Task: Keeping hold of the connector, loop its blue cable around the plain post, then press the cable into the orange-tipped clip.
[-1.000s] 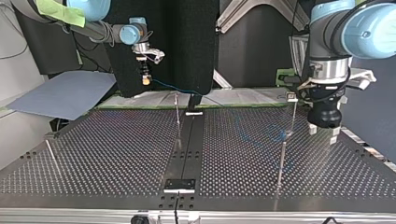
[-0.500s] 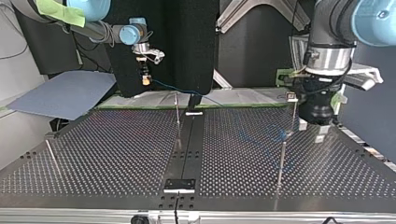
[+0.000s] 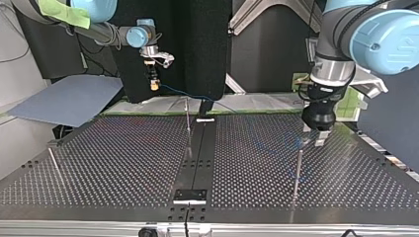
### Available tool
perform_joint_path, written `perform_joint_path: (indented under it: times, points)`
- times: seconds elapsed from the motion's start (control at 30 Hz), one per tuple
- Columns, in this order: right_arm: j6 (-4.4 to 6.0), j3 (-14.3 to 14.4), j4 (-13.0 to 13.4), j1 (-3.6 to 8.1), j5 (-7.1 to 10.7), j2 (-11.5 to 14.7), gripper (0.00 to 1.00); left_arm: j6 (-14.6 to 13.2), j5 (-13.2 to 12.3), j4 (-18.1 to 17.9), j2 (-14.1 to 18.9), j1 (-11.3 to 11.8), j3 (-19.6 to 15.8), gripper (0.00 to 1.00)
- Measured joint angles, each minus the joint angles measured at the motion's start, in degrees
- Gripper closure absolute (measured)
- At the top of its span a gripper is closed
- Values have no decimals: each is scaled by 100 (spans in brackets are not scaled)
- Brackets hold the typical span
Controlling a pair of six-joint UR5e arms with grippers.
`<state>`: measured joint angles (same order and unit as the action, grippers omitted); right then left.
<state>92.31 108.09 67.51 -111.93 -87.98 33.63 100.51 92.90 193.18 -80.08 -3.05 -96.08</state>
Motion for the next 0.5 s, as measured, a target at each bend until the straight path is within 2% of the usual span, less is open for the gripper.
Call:
perform_joint_path:
  times: [0.5]
  points:
    - [0, -26, -34, -7, 3, 0, 100, 16, 69, 25, -132, -88, 183, 0]
